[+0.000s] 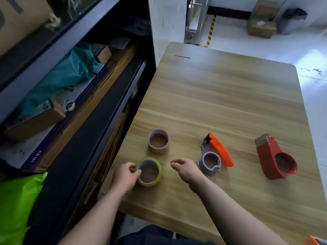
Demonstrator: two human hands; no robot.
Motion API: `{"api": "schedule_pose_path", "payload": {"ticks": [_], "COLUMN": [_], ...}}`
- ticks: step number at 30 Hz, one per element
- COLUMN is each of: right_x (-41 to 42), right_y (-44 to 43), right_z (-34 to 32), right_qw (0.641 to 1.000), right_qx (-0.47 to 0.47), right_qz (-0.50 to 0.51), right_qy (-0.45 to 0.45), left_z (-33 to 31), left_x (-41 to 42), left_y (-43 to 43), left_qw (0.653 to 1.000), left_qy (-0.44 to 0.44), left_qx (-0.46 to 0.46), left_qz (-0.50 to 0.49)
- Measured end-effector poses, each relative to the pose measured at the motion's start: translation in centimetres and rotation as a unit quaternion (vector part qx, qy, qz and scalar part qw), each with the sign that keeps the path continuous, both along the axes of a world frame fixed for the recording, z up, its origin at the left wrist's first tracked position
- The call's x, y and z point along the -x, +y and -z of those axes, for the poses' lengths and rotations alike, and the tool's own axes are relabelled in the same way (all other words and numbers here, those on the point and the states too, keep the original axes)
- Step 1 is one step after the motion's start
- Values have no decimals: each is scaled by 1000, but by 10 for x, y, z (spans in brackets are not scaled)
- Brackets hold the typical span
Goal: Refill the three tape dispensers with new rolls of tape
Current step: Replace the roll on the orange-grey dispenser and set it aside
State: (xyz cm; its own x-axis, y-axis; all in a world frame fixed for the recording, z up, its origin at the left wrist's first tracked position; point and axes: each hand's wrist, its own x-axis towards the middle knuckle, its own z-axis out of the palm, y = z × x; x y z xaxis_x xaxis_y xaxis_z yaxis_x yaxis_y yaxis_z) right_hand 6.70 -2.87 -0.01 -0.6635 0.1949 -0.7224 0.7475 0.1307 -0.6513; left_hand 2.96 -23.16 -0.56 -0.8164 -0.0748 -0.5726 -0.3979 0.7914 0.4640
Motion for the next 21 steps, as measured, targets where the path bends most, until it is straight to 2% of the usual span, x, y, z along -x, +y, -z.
{"api": "schedule_pose_path", "payload": {"ticks": [4, 6, 8, 11, 14, 17, 19, 21], "right_x": [-4, -4, -2, -1, -2, -5, -8, -12], "right_y": [-13, -13, -6, 13, 32, 50, 61, 71], "right_z": [1, -1, -7, -19, -33, -43, -46, -48], "right_qw": [999, 997, 985, 957, 940, 924, 914, 903], "right_qx": [41, 82, 164, 264, 292, 294, 287, 280], "right_qz": [-23, 4, 55, 121, 169, 238, 279, 318], "right_qy": [-3, 12, 11, 23, 40, 49, 63, 75], "left_z": [-5, -10, -15, -21, -25, -32, -33, -32], "left_x": [-1, 1, 5, 11, 15, 11, 6, 2], "left_y": [3, 8, 17, 35, 59, 87, 100, 110], "left_qw": [999, 999, 998, 992, 978, 939, 938, 949], "left_qy": [36, 45, 37, 24, 12, -21, -4, 49], "left_qx": [10, -19, -54, -124, -206, -334, -346, -284], "left_qz": [-3, -8, -2, -12, -31, -74, -6, 126]}}
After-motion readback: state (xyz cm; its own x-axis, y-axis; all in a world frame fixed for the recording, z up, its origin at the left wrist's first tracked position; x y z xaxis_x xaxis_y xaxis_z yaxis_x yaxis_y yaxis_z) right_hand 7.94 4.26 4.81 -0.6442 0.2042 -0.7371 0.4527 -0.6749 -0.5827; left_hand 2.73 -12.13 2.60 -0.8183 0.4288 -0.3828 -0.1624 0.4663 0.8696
